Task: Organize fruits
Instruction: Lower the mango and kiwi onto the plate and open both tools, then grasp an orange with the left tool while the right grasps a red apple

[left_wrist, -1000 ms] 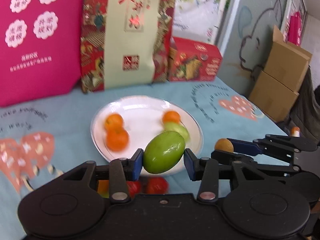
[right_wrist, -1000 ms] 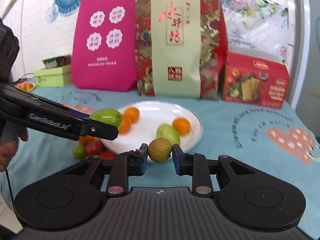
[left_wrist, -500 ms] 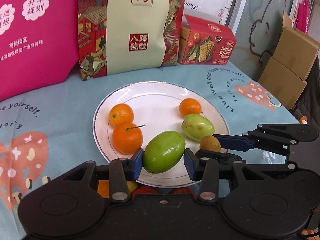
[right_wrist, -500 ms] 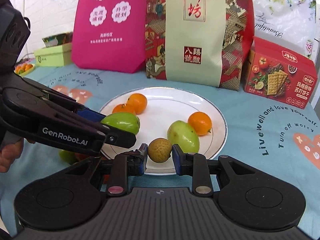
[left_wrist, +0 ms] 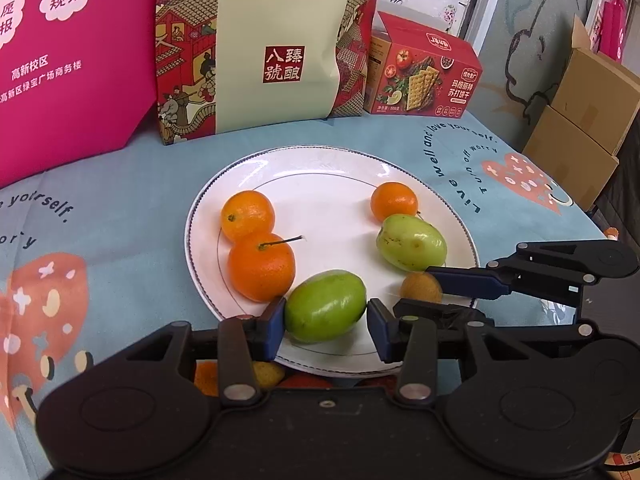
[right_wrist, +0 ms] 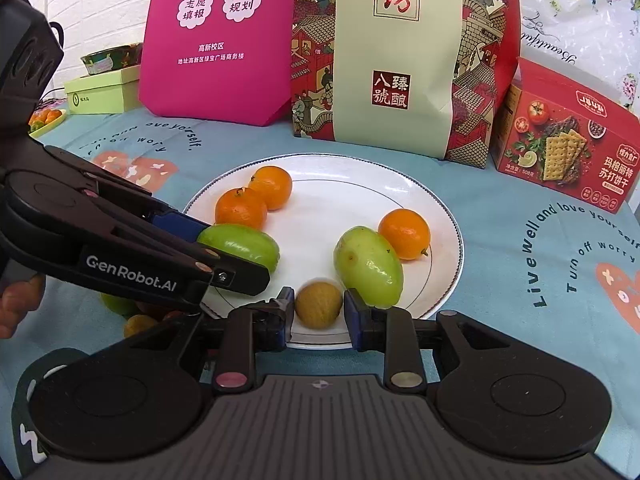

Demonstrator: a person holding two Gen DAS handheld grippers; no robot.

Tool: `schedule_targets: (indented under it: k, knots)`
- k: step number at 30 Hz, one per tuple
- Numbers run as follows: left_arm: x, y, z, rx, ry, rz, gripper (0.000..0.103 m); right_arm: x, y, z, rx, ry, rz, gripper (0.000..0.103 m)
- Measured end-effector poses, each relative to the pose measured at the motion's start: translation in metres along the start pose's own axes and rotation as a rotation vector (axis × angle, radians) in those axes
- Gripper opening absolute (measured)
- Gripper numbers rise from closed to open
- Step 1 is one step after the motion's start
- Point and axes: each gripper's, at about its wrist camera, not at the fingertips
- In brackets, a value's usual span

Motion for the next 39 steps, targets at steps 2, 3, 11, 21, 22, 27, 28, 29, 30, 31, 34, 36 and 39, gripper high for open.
schedule_targets:
  k: [2,3,11,21,22,27,28,29,30,31,34,36,39]
  knots:
    - [0.005,0.001,0.001,-0.002,-0.001,0.013,0.103,0.004,0.001,-0.001,0.006,0.002,0.016,0.049]
    - [0.009,0.001,0.001,0.0,0.0,0.018,0.103,0.007,0.001,-0.001,0.011,0.005,0.024,0.054]
    - [0.052,0.011,-0.001,0.044,-0.023,0.1,0.103,0.04,0.013,-0.013,0.019,0.041,0.096,0.095]
    - [0.079,0.042,-0.011,0.131,-0.089,0.119,0.103,0.057,0.037,-0.033,-0.041,0.012,0.092,0.103]
    - [0.08,0.046,-0.013,0.135,-0.099,0.114,0.103,0.057,0.039,-0.035,-0.043,0.006,0.087,0.103]
    - [0.082,0.062,-0.023,0.164,-0.14,0.088,0.103,0.056,0.045,-0.043,-0.056,-0.02,0.068,0.101]
    - [0.082,0.065,-0.025,0.171,-0.143,0.083,0.103,0.056,0.046,-0.044,-0.059,-0.024,0.066,0.101]
    - [0.082,0.068,-0.027,0.178,-0.148,0.078,0.103,0.055,0.046,-0.046,-0.059,-0.03,0.063,0.101]
    - [0.083,0.07,-0.029,0.183,-0.152,0.075,0.103,0.054,0.046,-0.047,-0.058,-0.033,0.062,0.1]
    - [0.084,0.071,-0.03,0.187,-0.155,0.074,0.103,0.054,0.045,-0.047,-0.056,-0.035,0.062,0.098]
    - [0.087,0.073,-0.034,0.198,-0.16,0.082,0.103,0.05,0.042,-0.049,-0.042,-0.038,0.063,0.087]
    - [0.09,0.073,-0.035,0.201,-0.161,0.091,0.103,0.047,0.04,-0.05,-0.029,-0.036,0.062,0.082]
    - [0.092,0.074,-0.037,0.198,-0.161,0.097,0.103,0.04,0.037,-0.051,-0.004,-0.04,0.056,0.076]
Point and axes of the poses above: each gripper's, at about its wrist camera, not at the fingertips, and x roughly against the way its jaws point, z to its right, y to its underside, and after that the axes turned 7 degrees about x, right-handed
